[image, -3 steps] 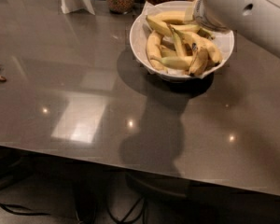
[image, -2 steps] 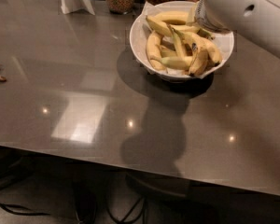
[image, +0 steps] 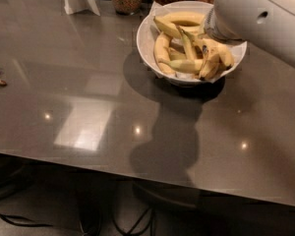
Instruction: Pick banana from white bowl
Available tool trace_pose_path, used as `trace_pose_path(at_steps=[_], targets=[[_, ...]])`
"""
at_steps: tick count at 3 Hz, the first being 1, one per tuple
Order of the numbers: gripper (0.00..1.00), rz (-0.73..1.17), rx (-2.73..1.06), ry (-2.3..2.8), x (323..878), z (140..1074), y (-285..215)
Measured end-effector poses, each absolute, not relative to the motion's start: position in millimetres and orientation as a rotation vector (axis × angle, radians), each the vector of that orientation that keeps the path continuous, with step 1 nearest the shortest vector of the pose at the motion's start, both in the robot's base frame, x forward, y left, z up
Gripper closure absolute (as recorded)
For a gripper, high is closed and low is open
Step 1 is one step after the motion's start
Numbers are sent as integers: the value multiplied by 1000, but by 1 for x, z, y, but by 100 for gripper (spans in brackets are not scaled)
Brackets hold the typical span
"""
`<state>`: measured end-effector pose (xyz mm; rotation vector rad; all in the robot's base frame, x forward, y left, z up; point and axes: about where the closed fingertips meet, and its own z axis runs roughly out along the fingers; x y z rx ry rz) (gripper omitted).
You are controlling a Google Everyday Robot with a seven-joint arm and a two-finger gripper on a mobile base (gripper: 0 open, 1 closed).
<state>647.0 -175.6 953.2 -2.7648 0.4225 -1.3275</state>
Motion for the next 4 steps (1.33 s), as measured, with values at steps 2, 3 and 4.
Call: trace_pose_path(at_steps=[2, 3, 4], targets=[[43, -1254, -2774, 443, 640, 936, -171], [44, -1219, -2776, 453, 638, 928, -167], [44, -1202, -2775, 459, 639, 924, -165]])
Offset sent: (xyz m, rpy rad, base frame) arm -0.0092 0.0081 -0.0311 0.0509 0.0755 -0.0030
